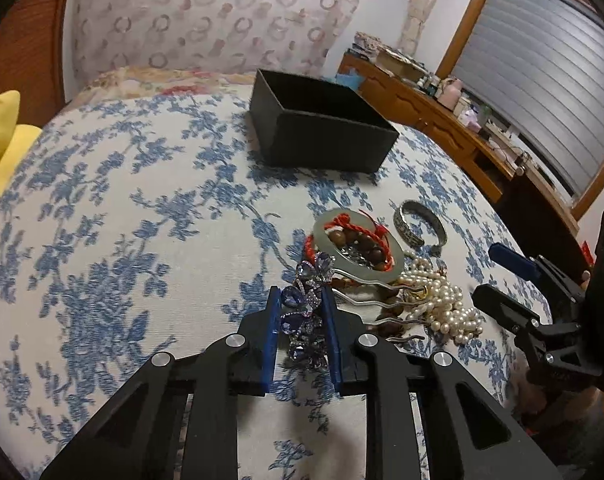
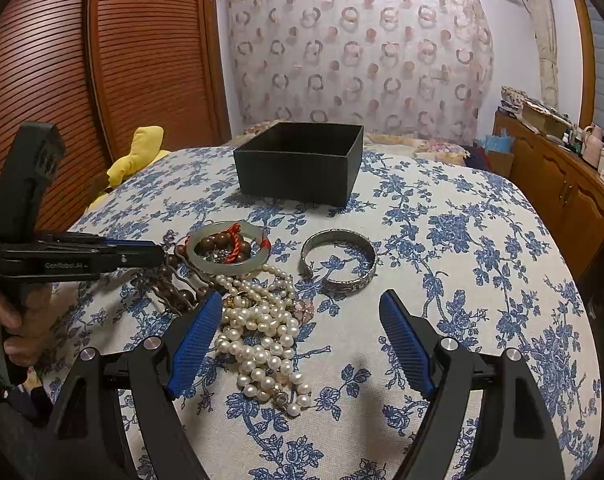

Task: Organize jewelry
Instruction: 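Lower the left tool onto the purple crystal hair pins and close, then carry the hair pins into the black box with the left tool while the right tool grasps the silver bangle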

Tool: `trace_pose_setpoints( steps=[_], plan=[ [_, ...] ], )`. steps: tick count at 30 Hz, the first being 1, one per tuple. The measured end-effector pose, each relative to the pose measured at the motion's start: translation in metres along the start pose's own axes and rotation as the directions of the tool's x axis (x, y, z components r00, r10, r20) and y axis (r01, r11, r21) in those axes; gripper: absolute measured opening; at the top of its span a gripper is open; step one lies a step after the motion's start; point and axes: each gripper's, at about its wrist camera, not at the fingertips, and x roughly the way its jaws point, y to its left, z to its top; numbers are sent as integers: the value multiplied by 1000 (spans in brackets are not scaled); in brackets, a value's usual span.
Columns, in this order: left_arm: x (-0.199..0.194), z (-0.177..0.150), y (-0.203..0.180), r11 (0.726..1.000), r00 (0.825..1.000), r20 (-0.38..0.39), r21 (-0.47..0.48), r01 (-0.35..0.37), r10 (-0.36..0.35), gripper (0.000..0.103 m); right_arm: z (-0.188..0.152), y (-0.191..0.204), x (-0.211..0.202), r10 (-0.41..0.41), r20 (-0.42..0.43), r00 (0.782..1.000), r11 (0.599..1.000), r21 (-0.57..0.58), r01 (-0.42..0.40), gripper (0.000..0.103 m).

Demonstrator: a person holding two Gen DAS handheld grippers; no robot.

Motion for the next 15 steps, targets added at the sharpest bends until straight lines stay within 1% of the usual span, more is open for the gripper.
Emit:
trace_pose_setpoints(
  steps=[9, 15],
  plan=[
    [-26, 5, 8, 998, 994, 92, 0, -61, 61, 19, 4, 3, -1, -6, -8, 1000, 999, -34, 6, 83],
    [-30, 16, 11, 996, 988, 128, 0, -87, 86, 19, 22, -12, 5, -11, -8, 1000, 999, -47, 11, 83]
  ],
)
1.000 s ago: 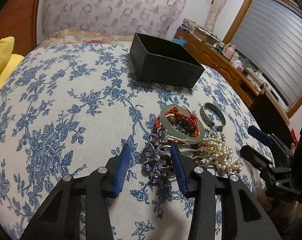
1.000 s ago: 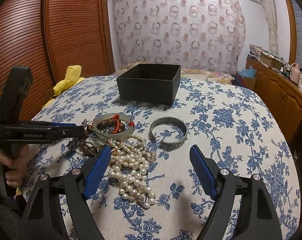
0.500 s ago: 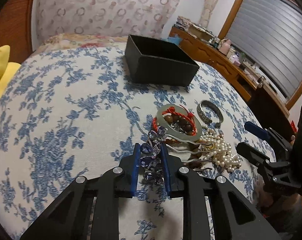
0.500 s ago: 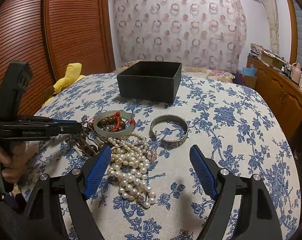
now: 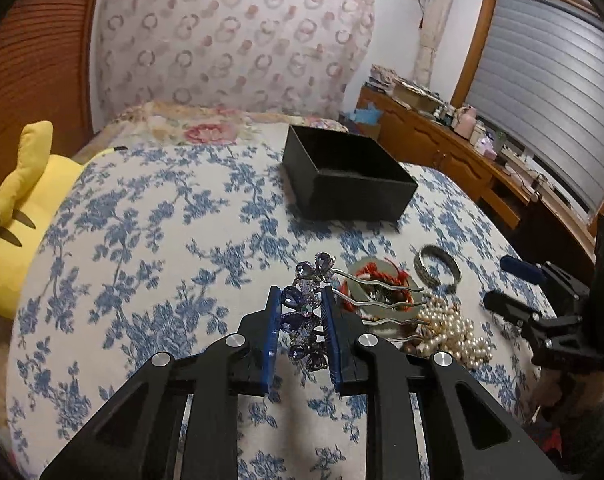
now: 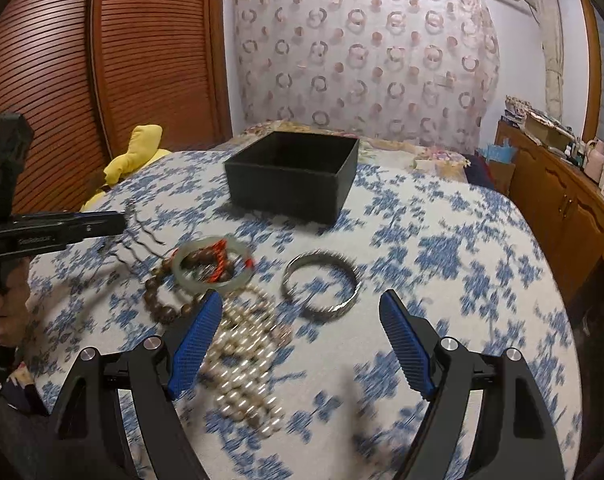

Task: Organize jewelry
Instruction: 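Carry the hair pins into the black box with the left tool while the right tool grasps the silver bangle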

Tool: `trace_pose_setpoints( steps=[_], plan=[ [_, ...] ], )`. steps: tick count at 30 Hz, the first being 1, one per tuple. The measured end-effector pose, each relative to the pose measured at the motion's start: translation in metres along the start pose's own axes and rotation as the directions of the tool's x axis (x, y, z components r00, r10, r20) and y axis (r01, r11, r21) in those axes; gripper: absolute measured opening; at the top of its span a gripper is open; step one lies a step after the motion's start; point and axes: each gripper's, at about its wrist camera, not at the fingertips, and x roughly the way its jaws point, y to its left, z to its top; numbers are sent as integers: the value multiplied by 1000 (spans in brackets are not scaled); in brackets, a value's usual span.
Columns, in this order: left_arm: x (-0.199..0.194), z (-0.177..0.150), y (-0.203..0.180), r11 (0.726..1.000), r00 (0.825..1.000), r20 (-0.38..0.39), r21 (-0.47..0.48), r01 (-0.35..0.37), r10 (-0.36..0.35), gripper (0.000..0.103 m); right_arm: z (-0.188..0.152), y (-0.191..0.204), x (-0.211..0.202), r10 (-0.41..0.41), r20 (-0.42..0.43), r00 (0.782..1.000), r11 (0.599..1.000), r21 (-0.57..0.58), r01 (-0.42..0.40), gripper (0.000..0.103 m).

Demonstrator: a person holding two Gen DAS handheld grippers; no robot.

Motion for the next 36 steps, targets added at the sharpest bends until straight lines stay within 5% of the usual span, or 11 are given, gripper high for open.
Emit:
trace_pose_setpoints(
  steps=[19, 22, 36],
  plan=[
    [13, 32, -15, 999, 999, 47, 49, -15, 13, 19, 22, -14, 82, 66, -227, 972, 997, -34, -76, 74],
    [16, 37, -23, 998, 999, 54, 66, -13, 10, 19, 21, -15, 83, 53, -229, 972, 997, -49, -66, 62],
    [29, 80, -38, 994, 995, 91, 98, -42, 33, 19, 45, -49, 58, 26, -138, 990, 999, -31, -31, 61]
  ],
)
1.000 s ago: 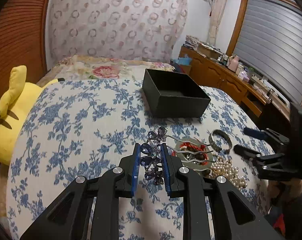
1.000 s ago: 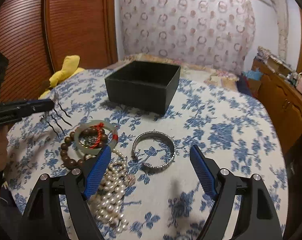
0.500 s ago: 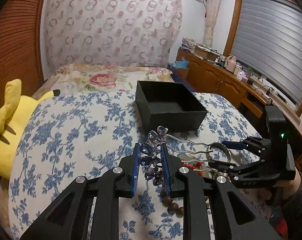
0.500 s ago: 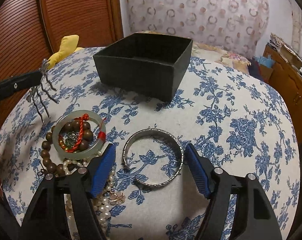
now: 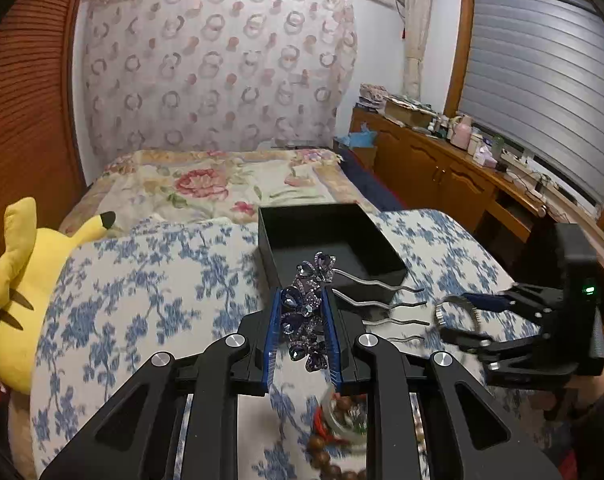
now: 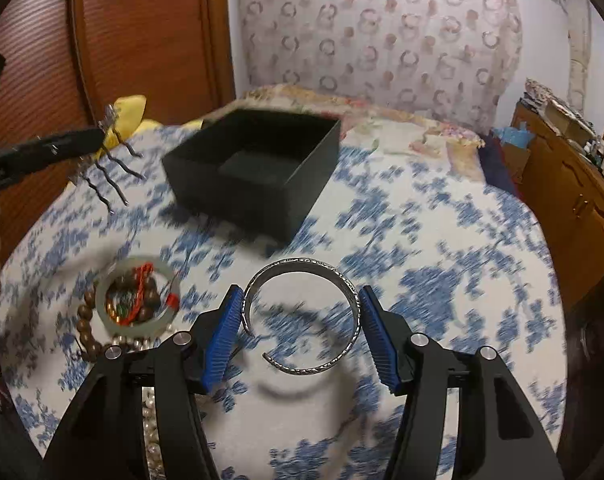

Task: Organize jewelry
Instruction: 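Carry the hair pins into the black box with the left tool while the right tool grasps the silver bangle, then open the left tool over the box while the right tool drops the silver bangle in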

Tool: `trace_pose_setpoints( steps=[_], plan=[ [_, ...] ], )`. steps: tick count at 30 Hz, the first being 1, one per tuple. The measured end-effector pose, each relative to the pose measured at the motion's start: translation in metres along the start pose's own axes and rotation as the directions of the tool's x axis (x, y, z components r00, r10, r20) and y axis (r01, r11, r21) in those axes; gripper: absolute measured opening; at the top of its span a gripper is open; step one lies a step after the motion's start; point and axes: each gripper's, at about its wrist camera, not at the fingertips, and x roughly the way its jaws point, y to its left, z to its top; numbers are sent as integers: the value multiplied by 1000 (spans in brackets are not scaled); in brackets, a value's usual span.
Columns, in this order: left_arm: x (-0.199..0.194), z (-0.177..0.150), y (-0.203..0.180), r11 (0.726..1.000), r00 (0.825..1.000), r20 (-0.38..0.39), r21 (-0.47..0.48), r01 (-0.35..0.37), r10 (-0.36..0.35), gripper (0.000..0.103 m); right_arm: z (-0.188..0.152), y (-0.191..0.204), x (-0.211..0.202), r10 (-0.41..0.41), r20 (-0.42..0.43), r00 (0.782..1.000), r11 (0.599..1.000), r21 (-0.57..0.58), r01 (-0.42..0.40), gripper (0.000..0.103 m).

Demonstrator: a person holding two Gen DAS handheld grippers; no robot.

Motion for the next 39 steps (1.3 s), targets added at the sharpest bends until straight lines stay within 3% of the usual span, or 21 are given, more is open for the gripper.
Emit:
trace_pose_setpoints(
  steps=[11, 26, 28, 32, 34, 39],
  plan=[
    [35, 28, 14, 999, 999, 1, -22, -32, 32, 19, 58, -23, -24, -27, 139, 990, 999, 32, 23, 61],
    [77, 33, 3, 999, 996, -68, -10, -52, 51, 20, 97, -12, 7, 10, 133, 991, 1000, 15, -12, 61],
    [75, 31, 2, 999, 997, -60, -7, -54, 54, 33, 97, -7, 13, 17, 124, 992, 1000, 4, -17, 61],
    [65, 28, 5, 998, 997, -43, -7, -60, 59, 37, 97, 2, 28, 32, 107, 994, 999, -18, -30, 61],
    [57, 28, 9, 998, 998, -28, -15, -61, 61, 51, 97, 6, 32, 39, 108, 993, 999, -27, -36, 62],
    [36, 14, 16, 998, 998, -6, -19, -68, 68, 67, 97, 17, 43, 53, 91, 994, 997, -56, -48, 62]
  ],
)
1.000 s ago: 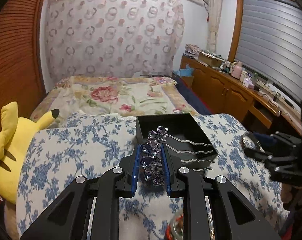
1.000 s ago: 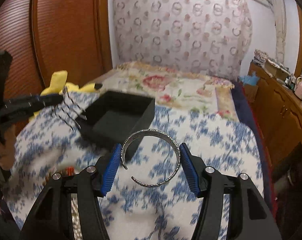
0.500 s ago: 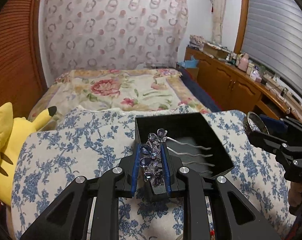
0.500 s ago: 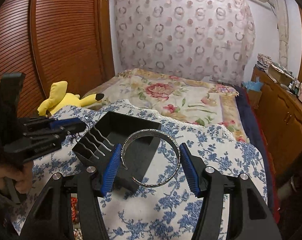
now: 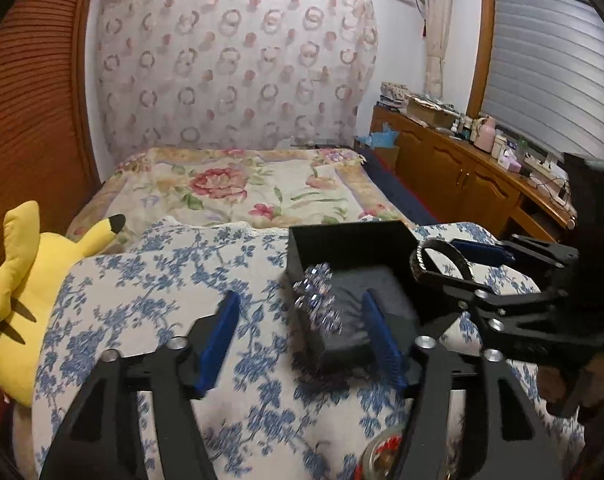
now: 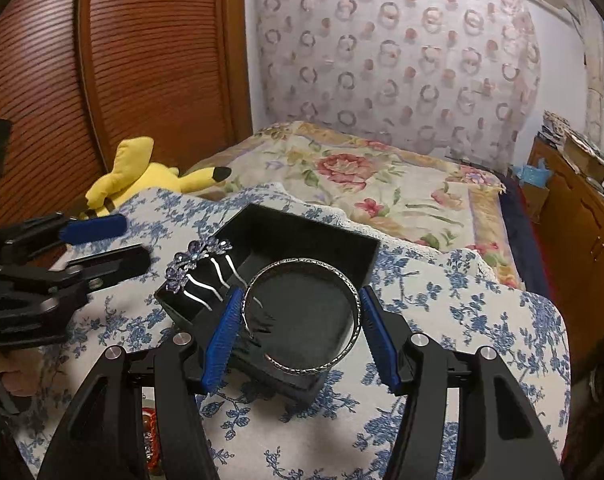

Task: Organize jewelry
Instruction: 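Open the left tool over the box while the right tool drops the silver bangle in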

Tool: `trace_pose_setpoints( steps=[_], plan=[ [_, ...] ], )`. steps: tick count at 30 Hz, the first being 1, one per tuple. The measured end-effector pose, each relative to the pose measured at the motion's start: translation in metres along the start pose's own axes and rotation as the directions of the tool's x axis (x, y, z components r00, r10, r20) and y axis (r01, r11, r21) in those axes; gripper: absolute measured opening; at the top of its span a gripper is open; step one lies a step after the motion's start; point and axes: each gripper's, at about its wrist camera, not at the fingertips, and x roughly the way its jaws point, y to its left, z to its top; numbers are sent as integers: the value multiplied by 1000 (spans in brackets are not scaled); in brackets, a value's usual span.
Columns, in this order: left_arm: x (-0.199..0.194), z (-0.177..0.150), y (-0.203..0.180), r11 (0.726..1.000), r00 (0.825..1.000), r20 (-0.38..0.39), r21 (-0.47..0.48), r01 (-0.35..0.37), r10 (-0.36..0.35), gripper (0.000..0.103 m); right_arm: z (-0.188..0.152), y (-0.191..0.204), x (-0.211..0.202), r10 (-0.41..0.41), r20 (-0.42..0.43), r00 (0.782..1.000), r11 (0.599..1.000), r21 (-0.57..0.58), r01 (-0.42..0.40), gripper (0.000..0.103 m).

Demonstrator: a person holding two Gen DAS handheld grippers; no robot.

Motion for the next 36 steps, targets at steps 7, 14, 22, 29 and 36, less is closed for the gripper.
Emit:
trace_pose_setpoints(
  steps=[7, 14, 22, 29, 36],
  plan=[
    [-25, -20, 7, 1000, 1000, 24, 15, -8, 7, 80, 1, 13, 17, -10, -33, 999, 999, -36, 9, 62],
    [-39, -36, 16, 1000, 999, 28, 9, -22, 22, 83, 2, 17, 25, 7, -42, 999, 999, -36, -9, 62],
    [-48, -48, 17, 1000, 1000, 24, 15, -16, 16, 91, 3, 14, 6, -4, -6, 1000, 1000, -20, 4, 69],
    [-56, -66, 9, 1000, 1000, 9, 27, 12, -12, 95, -20, 18, -39, -3, 18, 1000, 1000, 10, 3, 69],
    [-63, -83, -1, 999, 999, -22, 41, 34, -33, 95, -68, 31, -79, 5, 15, 1000, 1000, 4, -5, 69]
  ],
)
